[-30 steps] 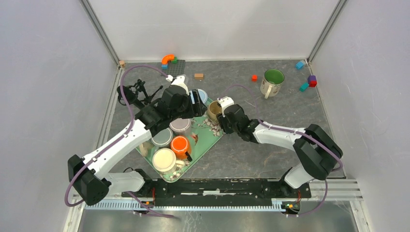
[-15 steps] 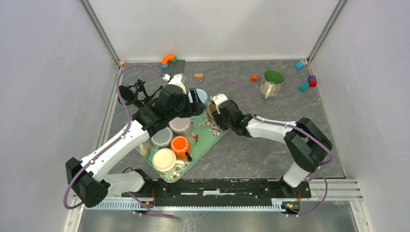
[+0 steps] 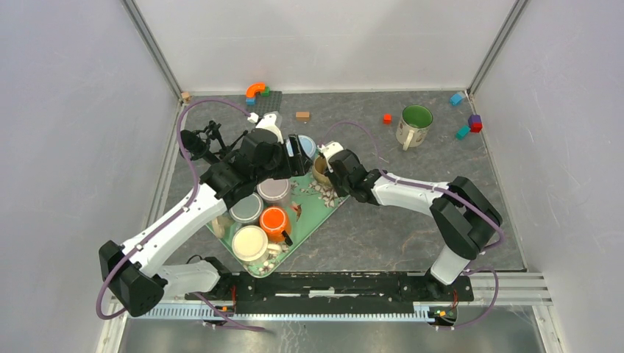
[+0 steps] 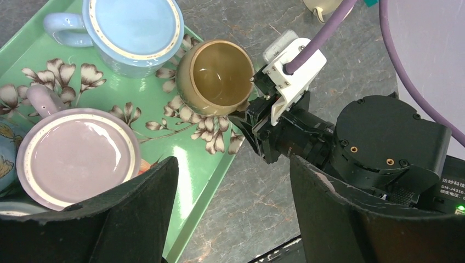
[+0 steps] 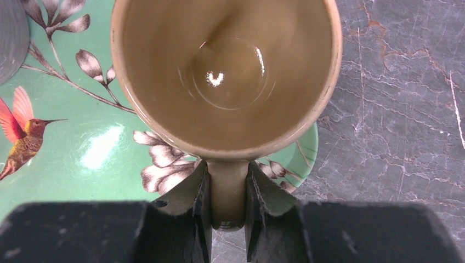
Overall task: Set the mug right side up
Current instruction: Turn over the cup on the tray, then move the cup to the corner of the board.
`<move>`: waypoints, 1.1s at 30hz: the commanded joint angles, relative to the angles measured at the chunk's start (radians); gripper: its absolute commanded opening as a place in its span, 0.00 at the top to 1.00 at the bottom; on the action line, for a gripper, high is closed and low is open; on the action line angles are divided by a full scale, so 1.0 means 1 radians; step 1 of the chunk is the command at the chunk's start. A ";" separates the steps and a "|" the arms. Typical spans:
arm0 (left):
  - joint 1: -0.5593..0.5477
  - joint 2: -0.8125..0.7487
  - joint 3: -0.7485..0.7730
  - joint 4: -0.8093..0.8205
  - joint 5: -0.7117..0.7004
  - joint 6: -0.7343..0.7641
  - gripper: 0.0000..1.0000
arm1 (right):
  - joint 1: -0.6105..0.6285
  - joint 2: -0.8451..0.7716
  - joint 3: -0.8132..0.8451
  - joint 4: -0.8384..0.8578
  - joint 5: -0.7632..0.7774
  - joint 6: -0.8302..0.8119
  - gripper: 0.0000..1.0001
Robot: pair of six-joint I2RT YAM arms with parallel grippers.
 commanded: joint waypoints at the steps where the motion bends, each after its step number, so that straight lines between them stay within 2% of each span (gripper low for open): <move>1: 0.006 -0.031 -0.006 0.019 0.003 0.051 0.19 | 0.003 -0.056 0.065 -0.002 0.021 0.001 1.00; 8: 0.005 -0.040 -0.012 0.029 0.019 0.067 0.17 | -0.003 -0.151 0.081 -0.027 0.049 0.013 1.00; 17: 0.006 -0.037 -0.021 0.050 0.061 0.077 0.14 | -0.072 -0.275 0.058 -0.059 0.096 0.036 1.00; 33: 0.006 0.022 0.017 0.046 0.212 0.164 0.12 | -0.350 -0.537 -0.221 -0.165 0.213 0.156 1.00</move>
